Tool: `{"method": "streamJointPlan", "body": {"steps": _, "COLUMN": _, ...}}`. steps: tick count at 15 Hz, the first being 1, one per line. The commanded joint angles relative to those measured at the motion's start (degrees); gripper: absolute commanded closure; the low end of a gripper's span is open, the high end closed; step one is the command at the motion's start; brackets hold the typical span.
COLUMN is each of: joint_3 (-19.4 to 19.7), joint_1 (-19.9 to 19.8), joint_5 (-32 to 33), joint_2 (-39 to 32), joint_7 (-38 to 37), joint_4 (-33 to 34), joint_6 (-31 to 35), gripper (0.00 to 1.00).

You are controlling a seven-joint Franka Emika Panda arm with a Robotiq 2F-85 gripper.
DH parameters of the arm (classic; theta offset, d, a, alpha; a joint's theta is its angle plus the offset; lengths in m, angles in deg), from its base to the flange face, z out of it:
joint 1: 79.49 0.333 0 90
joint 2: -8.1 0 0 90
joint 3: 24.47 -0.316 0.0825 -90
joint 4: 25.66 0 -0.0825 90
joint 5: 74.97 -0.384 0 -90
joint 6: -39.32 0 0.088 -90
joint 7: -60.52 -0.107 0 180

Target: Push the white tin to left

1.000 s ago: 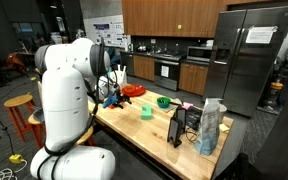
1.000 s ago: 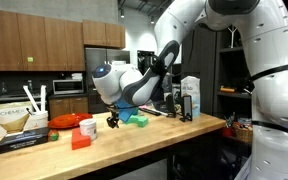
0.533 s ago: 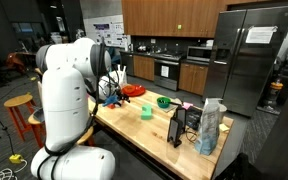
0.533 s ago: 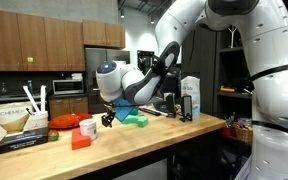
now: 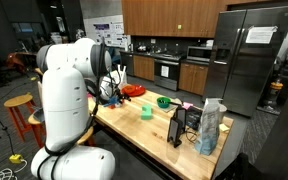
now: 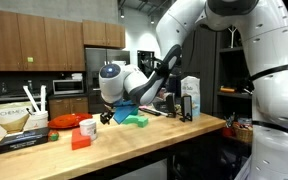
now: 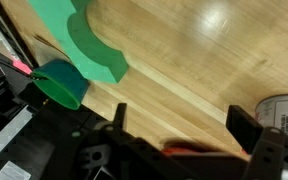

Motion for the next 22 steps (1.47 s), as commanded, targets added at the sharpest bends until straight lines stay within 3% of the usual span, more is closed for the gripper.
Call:
{"method": "streamJointPlan", "body": {"steps": 1, "joint_3": -0.3, "joint_1": -0.1, "joint_5": 5.6, "joint_2": 0.6, "joint_7": -8.9, "joint_4": -0.8, "joint_6": -1.1, "gripper": 0.0}}
{"method": "streamJointPlan", "body": {"steps": 10, "joint_3": -2.7, "joint_1": 0.8, "joint_5": 11.2, "joint_2": -0.7, "joint_7": -25.1, "joint_4": -0.6, "joint_6": -12.8, "gripper": 0.0}}
{"method": "streamJointPlan", "body": {"steps": 12, "joint_3": -3.7, "joint_1": 0.2, "joint_5": 7.7, "joint_2": -1.2, "joint_7": -21.2, "joint_4": -0.6, "joint_6": -14.0, "gripper": 0.0}}
{"method": "streamJointPlan", "body": {"steps": 15, "joint_3": -4.9, "joint_1": -0.8, "joint_5": -2.3, "joint_2": -1.4, "joint_7": -8.1, "joint_4": -0.9, "joint_6": -13.7, "gripper": 0.0}}
{"method": "streamJointPlan", "body": {"steps": 19, "joint_3": -4.2, "joint_1": -3.5, "joint_5": -7.9, "joint_2": -0.2, "joint_7": 5.3, "joint_4": -1.4, "joint_6": -0.2, "gripper": 0.0}}
{"method": "streamJointPlan", "body": {"steps": 22, "joint_3": -2.6, "joint_1": -5.0, "joint_5": -7.3, "joint_2": -1.1, "joint_7": 4.3, "joint_4": -1.9, "joint_6": 13.4, "gripper": 0.0}}
